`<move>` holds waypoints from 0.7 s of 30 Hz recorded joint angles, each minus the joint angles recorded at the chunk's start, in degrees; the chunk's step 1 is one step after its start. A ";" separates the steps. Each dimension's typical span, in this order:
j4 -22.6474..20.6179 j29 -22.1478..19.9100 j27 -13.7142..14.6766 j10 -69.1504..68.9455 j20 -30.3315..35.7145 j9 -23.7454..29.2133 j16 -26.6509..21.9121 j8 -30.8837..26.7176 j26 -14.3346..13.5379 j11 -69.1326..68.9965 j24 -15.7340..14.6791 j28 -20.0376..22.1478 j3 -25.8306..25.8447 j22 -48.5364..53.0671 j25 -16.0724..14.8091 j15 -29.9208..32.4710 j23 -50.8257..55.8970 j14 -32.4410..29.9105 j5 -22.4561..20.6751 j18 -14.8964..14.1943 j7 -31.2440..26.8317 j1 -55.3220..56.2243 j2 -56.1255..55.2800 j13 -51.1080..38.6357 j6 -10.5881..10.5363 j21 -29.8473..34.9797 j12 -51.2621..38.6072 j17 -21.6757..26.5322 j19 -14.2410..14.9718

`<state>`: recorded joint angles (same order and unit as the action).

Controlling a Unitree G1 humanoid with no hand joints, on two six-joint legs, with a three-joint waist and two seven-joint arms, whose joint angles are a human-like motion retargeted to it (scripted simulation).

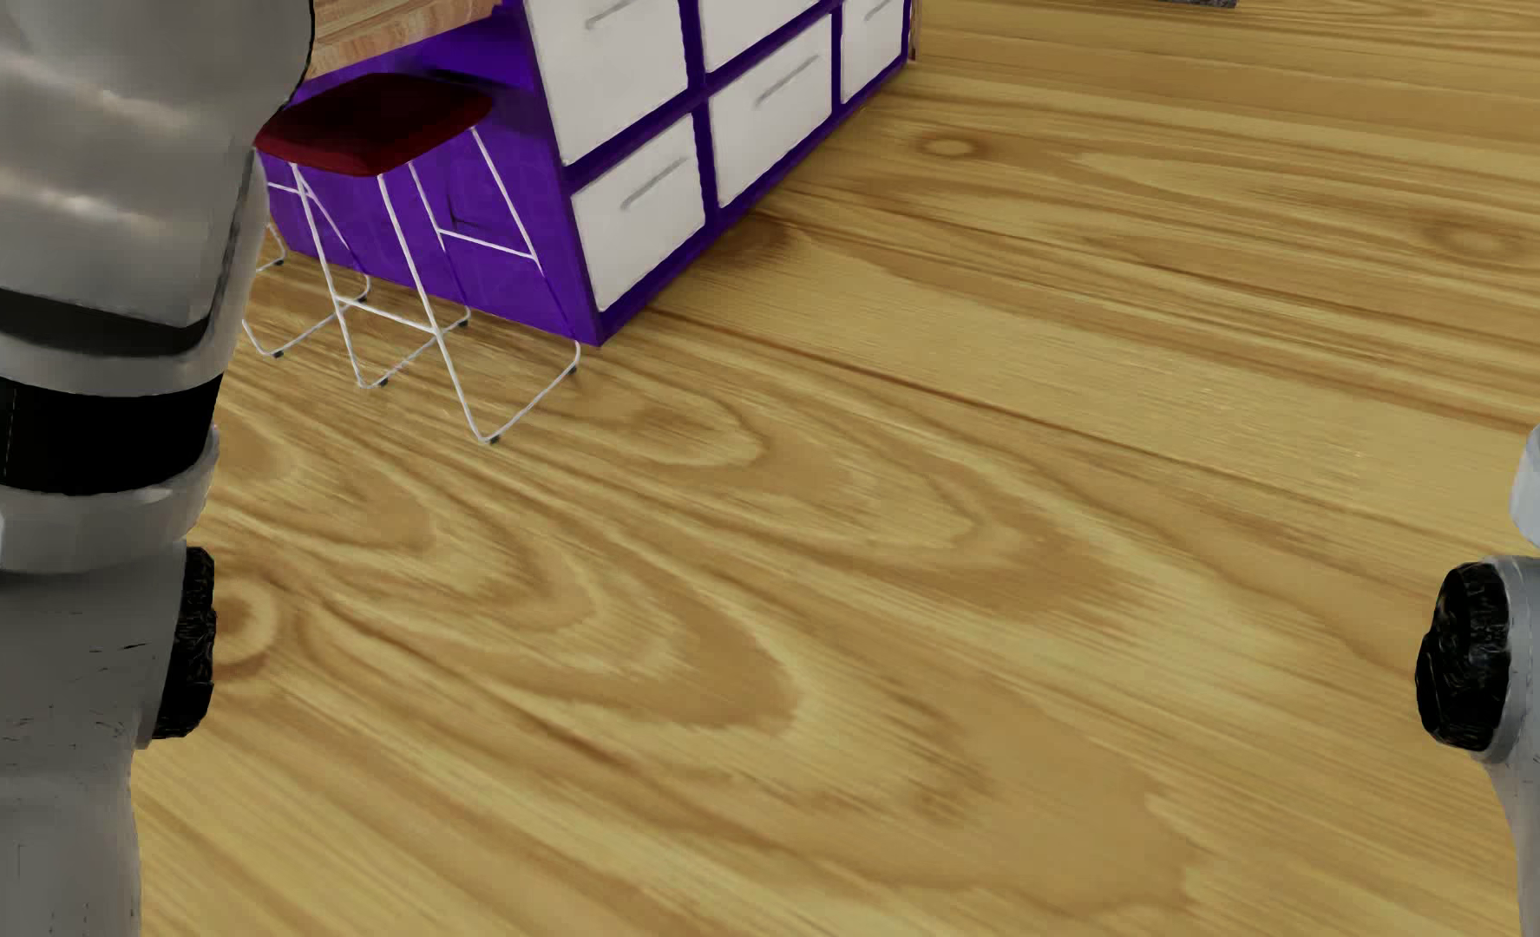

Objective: Wait

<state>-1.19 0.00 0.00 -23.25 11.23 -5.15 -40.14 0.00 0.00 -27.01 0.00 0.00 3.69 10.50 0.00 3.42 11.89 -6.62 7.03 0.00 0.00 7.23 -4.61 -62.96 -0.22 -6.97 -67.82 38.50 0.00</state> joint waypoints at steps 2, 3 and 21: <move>0.05 0.00 0.00 0.03 -0.10 0.04 0.08 0.00 0.00 0.02 0.00 0.00 -0.01 -0.02 0.00 0.06 -0.05 0.03 -0.06 0.00 0.00 -0.06 0.01 0.10 0.04 -0.10 0.06 0.03 0.00; 0.08 0.00 0.00 0.05 -0.02 0.02 0.05 0.00 0.00 0.05 0.00 0.00 -0.01 -0.06 0.00 0.10 -0.12 0.19 -0.09 0.00 0.00 -0.09 0.02 0.21 0.02 -0.09 0.13 0.04 0.00; 0.55 0.00 0.00 0.39 3.00 -0.06 -0.48 0.00 0.00 0.45 0.00 0.00 0.18 0.52 0.00 0.22 -2.83 1.59 -0.67 0.00 0.00 -0.08 0.04 9.75 -0.36 2.89 5.76 2.12 0.00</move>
<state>-0.64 0.00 0.00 -22.86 14.22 -5.21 -40.62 0.00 0.00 -26.56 0.00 0.00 3.87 11.03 0.00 3.63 9.06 -5.04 6.36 0.00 0.00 7.16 -4.58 -53.21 -0.58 -4.08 -62.07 40.62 0.00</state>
